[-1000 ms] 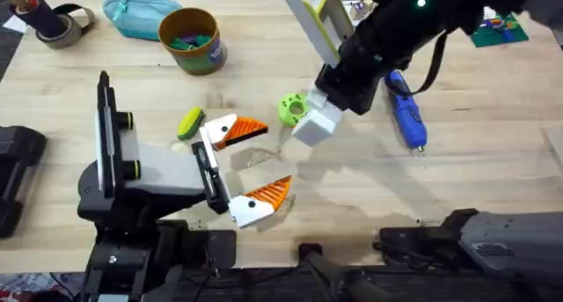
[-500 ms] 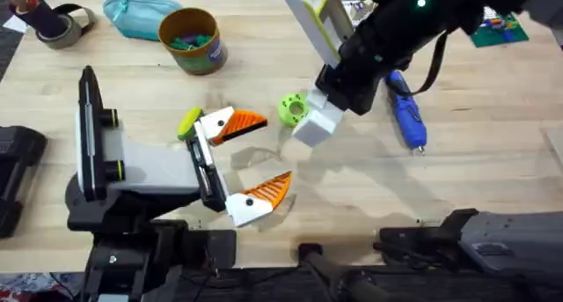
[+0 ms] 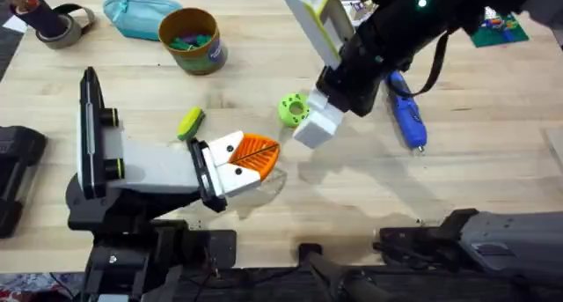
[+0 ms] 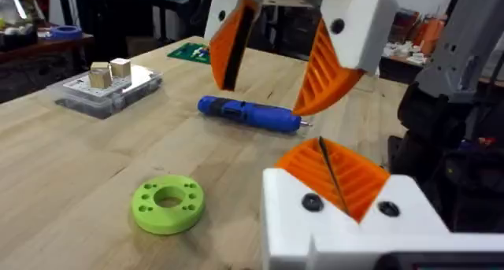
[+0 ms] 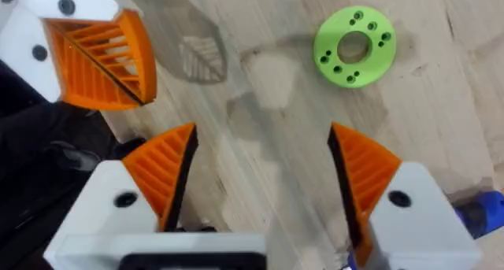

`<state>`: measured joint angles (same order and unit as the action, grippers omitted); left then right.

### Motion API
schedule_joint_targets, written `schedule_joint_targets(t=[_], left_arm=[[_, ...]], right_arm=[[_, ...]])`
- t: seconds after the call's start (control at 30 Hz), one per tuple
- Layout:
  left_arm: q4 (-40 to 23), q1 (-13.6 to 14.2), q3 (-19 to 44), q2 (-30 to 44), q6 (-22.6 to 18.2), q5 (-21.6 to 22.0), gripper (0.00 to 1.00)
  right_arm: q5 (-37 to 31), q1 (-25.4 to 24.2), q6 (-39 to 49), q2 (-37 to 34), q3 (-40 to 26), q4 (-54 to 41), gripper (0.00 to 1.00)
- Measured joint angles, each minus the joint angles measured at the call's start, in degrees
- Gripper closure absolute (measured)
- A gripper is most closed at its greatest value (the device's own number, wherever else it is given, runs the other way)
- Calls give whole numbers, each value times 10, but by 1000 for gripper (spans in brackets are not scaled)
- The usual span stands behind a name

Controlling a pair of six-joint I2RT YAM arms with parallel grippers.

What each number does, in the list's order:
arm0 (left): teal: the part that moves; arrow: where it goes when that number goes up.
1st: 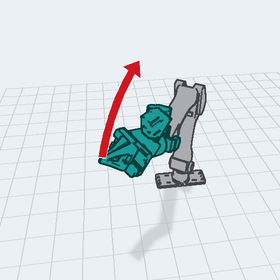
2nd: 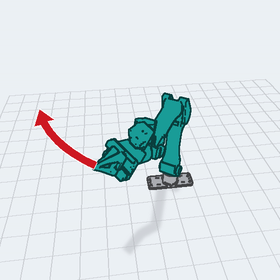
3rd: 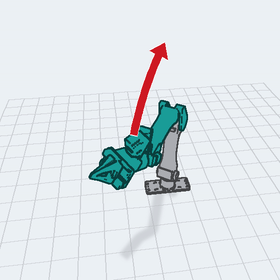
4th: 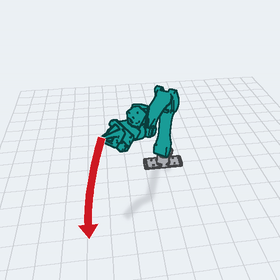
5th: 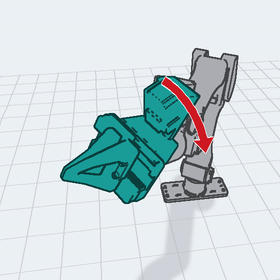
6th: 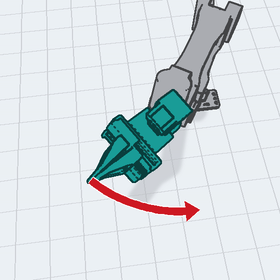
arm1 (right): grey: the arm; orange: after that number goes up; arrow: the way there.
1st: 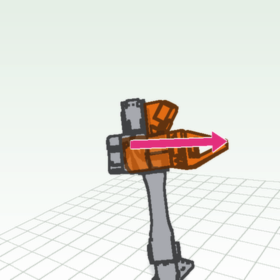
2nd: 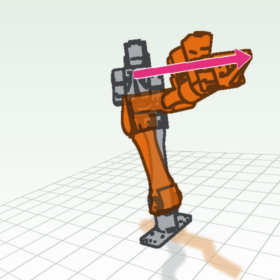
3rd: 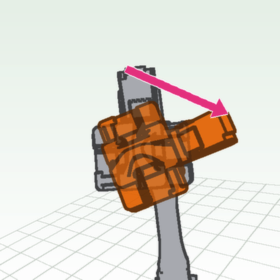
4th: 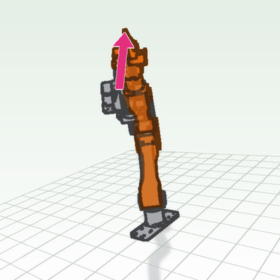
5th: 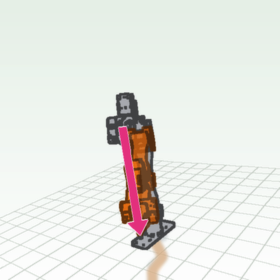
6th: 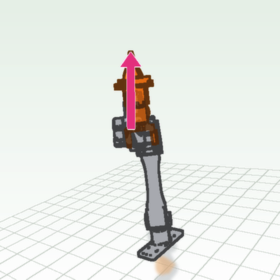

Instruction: Pick up the gripper from the table and insert it into the empty holder that is missing its gripper. Then pick up a screw, insert it into the mounting hole, and use the screwdriver to tighten it. Finally, clean up the table by picking up the vegetable and placing it into the bucket.

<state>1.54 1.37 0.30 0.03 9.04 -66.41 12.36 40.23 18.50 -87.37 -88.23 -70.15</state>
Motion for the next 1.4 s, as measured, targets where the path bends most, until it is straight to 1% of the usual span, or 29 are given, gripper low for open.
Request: schedule_joint_targets(t=[0.1, 0.23, 0.43, 0.57, 0.67, 0.87, 1.17, 1.27, 1.4], left_arm=[[-4, 0, 0, 0, 0, 0, 995], [-40, 0, 0, 0, 0, 0, 995], [-38, 0, 0, 0, -3, 0, 996], [-42, 0, 0, 0, -31, 1, 996], [-75, 0, 0, 0, -51, 2, 996], [-79, 0, 0, 0, -66, 2, 996], [-79, 0, 0, 0, -71, 2, 996], [-79, 0, 0, 0, -71, 2, 996], [-79, 0, 0, 0, -71, 2, 996]], right_arm=[[0, 0, 0, 0, 0, 0, 7], [2, 0, 0, 0, 0, -1, 7], [2, 0, 0, 0, 0, -2, 7], [2, 0, 0, 0, 0, -2, 7], [2, 0, 0, 0, 0, -2, 7], [3, -12, -5, 0, 0, -2, 7], [-1, -63, -36, 0, 0, -11, 6], [-23, -100, -66, 6, 0, -16, 6], [-62, -171, -103, 25, 0, -22, 6]])
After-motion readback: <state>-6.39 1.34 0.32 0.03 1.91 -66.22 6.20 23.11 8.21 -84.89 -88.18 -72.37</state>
